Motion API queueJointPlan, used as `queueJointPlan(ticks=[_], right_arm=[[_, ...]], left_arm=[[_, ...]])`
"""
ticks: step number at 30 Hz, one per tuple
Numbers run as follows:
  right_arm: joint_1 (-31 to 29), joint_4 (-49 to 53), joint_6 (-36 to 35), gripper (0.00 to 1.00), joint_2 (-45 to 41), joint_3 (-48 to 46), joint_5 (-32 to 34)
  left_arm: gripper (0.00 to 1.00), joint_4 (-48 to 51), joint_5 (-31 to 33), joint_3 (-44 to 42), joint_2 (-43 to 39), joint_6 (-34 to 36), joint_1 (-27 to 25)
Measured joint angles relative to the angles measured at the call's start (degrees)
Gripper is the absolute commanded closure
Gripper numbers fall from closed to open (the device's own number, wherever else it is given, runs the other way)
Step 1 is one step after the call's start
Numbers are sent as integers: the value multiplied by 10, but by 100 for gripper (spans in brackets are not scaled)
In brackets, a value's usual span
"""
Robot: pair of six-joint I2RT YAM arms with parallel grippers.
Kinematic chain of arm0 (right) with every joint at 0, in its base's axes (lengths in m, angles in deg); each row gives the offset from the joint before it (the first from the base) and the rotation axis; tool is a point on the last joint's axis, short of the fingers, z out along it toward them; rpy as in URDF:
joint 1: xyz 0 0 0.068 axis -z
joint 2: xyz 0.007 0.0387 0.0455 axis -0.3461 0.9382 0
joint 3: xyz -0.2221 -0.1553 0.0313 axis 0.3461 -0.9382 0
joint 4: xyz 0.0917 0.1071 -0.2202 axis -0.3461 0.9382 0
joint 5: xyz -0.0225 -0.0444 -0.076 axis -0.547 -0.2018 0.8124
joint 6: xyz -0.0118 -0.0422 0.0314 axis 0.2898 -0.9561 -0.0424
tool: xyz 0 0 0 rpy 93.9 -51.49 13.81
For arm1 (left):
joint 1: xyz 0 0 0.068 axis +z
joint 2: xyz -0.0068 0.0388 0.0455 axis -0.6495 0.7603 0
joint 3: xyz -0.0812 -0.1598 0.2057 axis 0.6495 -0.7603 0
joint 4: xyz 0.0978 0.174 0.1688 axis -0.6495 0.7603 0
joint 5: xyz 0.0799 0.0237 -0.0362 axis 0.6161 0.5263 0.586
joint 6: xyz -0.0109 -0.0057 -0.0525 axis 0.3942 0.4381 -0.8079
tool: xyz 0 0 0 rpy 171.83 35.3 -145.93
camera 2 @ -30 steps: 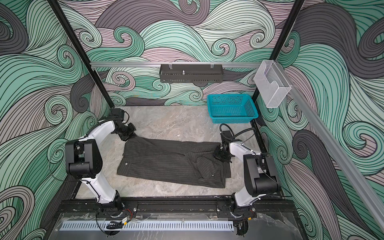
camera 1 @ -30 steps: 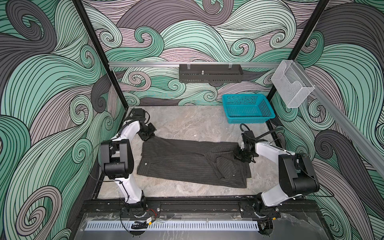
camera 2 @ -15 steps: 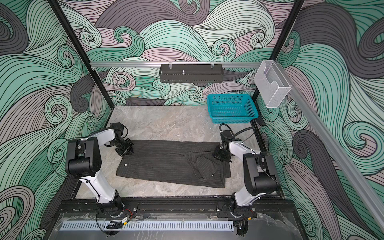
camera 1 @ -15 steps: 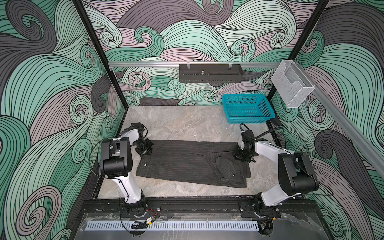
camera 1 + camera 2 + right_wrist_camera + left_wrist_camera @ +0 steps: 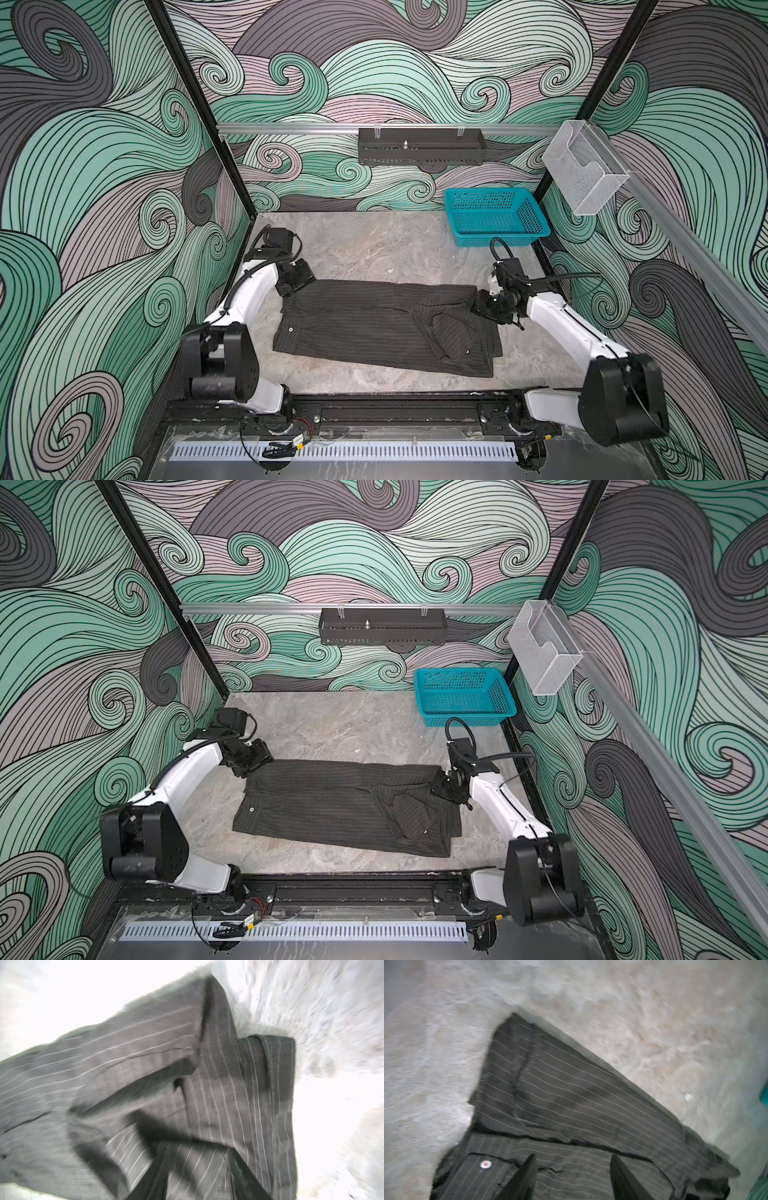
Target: Fold and stack the long sleeve shirts
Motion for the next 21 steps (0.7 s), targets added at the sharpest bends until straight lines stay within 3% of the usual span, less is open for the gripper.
queueJointPlan(ticks=[3,7,14,17,21], right_arm=[[-5,10,14,43,-41,-26,-14],[-16,12,48,39,-77,-100,-43],[-22,-40,102,45,-75,-166,-89],[-32,-96,109,53,-37,-165,-111],[-48,-140,114,79,13,-157,-134]], left_arm=[[41,-5,-26,-62,-53,-2,-37],[41,4,-38,-122,-80,-7,-40],[41,16,-39,-132,-132,-8,-40],[41,22,-39,-132,-149,-7,-40],[41,31,-38,-132,-160,-5,-40]])
